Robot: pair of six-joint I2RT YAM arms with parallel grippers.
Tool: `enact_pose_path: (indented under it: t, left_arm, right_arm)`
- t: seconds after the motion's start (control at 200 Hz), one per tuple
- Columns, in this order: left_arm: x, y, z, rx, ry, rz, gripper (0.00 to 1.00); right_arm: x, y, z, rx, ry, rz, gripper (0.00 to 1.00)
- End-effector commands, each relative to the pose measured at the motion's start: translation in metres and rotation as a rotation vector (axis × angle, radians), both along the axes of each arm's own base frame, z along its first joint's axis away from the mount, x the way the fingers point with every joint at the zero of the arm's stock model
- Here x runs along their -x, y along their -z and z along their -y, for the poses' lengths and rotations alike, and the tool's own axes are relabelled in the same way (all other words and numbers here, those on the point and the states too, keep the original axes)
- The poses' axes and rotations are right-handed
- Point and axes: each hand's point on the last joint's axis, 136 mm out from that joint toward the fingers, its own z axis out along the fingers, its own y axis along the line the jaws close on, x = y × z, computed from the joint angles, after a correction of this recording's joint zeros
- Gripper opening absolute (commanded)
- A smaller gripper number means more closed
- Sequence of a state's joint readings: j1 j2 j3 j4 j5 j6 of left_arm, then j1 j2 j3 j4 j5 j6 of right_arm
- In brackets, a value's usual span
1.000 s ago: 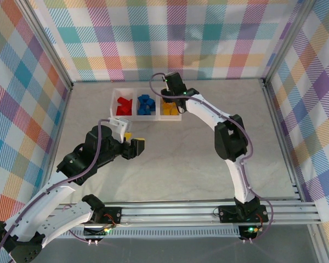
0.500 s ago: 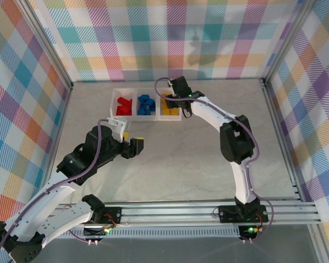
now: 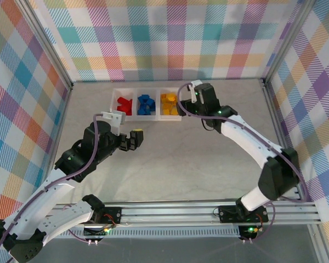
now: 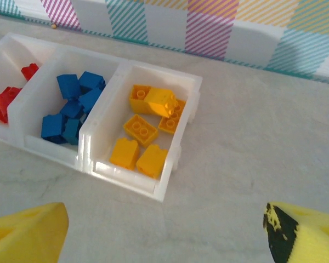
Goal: Sort the legos into containers by color
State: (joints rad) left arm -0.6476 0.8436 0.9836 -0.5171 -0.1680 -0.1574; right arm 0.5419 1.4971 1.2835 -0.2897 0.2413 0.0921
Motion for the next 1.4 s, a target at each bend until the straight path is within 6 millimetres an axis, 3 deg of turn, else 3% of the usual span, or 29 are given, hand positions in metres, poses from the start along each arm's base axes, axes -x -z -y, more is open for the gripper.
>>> enact_pose_path:
  t: [0.0, 0.22, 0.35, 0.465, 0.57, 0.71, 0.885, 1.02, 1.14, 1.23, 1.395]
  left_arm:
    - [-0.010, -0.025, 0.000, -0.005, -0.025, 0.075, 1.00]
    - [-0.029, -0.032, 0.005, -0.083, -0.047, 0.071, 1.00]
    - [-0.045, -0.033, -0.011, -0.150, -0.172, 0.066, 1.00]
    - [-0.057, -0.038, -0.034, -0.177, -0.316, 0.052, 1.00]
    - [-0.064, -0.050, -0.076, -0.184, -0.551, 0.121, 1.00]
    - [-0.077, -0.040, -0.114, -0.081, -0.631, 0.121, 1.00]
    - [-0.096, 0.000, -0.167, -0.045, -0.746, 0.045, 1.00]
    - [-0.100, 0.049, -0.204, -0.080, -0.879, -0.030, 1.00]
    - [-0.115, 0.088, -0.211, -0.117, -0.870, -0.034, 1.00]
    - [-0.113, 0.118, -0.222, -0.164, -0.921, -0.039, 1.00]
    - [-0.115, 0.144, -0.221, -0.151, -0.890, 0.000, 1.00]
  right_arm:
    - [0.029, 0.002, 0.022, -0.012, 0.008, -0.018, 0.99]
    - [0.065, 0.001, 0.053, -0.053, 0.022, -0.048, 0.99]
    - [0.076, -0.003, 0.079, -0.045, 0.116, -0.049, 0.99]
    - [0.088, -0.018, 0.107, -0.040, 0.210, -0.009, 0.99]
    - [0.102, -0.032, 0.132, -0.046, 0.279, 0.047, 0.99]
    - [0.110, -0.035, 0.152, -0.079, 0.330, 0.083, 0.99]
    - [0.101, -0.020, 0.166, -0.075, 0.387, 0.031, 0.99]
    - [0.087, 0.002, 0.182, -0.068, 0.474, -0.028, 0.99]
    - [0.073, 0.024, 0.194, -0.065, 0.518, -0.074, 0.99]
    - [0.065, 0.042, 0.205, -0.086, 0.550, -0.095, 0.99]
    - [0.056, 0.068, 0.223, -0.085, 0.566, -0.051, 0.99]
